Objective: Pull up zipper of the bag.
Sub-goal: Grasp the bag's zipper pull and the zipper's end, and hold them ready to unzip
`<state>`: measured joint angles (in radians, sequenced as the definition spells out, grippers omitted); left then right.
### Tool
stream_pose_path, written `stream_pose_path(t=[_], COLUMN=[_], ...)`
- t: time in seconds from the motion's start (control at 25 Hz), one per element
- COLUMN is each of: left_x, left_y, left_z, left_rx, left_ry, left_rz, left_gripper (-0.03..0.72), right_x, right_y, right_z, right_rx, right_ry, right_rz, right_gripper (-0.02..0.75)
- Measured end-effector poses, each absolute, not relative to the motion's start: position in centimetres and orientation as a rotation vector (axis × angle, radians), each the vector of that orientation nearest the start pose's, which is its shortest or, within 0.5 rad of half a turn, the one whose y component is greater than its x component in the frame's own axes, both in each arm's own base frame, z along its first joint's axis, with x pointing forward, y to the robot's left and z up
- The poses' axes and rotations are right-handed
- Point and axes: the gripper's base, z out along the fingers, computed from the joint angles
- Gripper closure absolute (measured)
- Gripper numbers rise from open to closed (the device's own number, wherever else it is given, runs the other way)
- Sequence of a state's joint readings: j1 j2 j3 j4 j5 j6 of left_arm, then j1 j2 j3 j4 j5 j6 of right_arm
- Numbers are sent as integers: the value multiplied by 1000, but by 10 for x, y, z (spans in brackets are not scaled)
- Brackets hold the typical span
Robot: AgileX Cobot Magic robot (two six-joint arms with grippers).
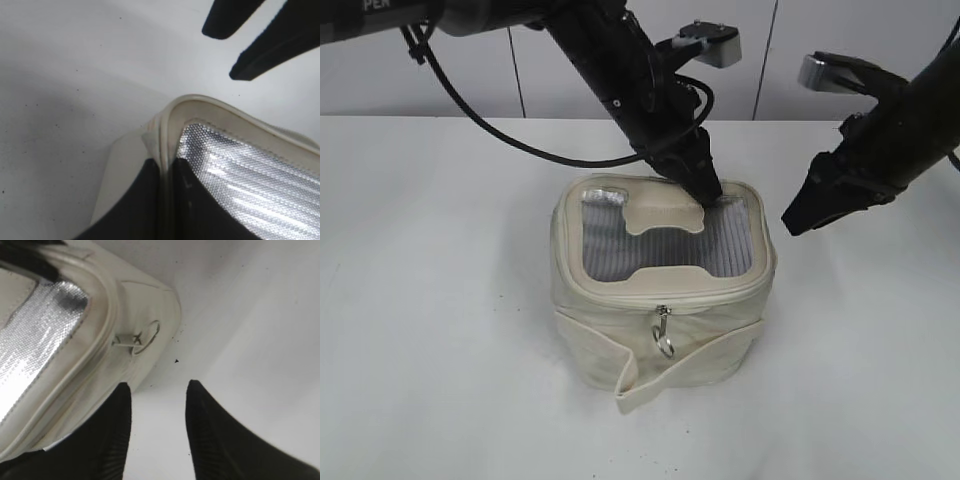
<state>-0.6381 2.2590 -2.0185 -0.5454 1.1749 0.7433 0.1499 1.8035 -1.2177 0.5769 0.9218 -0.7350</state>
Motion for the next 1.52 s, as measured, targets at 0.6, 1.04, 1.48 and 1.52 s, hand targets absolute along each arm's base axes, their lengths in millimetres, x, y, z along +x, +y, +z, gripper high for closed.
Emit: stream_pose_path(t=[0.6,1.04,1.48,1.52], left_x=[360,359,361,361], left_y=[-319,-318,-316,-316], left_z=[233,233,233,233], left_rx=[1625,1628,1629,1630], left_ry=[2272,2272,2274,2274], left_rz=[-714,-712,-696,-695], left_gripper=[643,643,643,643], right_x=[285,296,311,311], right_y=[90,91,102,103], right_z=[185,160,130,130], right_rx=[-808,-809,-765,-763], right_ry=[2437,2377,2268,2266], right_rz=[628,592,738,754], right_gripper=[333,258,590,654])
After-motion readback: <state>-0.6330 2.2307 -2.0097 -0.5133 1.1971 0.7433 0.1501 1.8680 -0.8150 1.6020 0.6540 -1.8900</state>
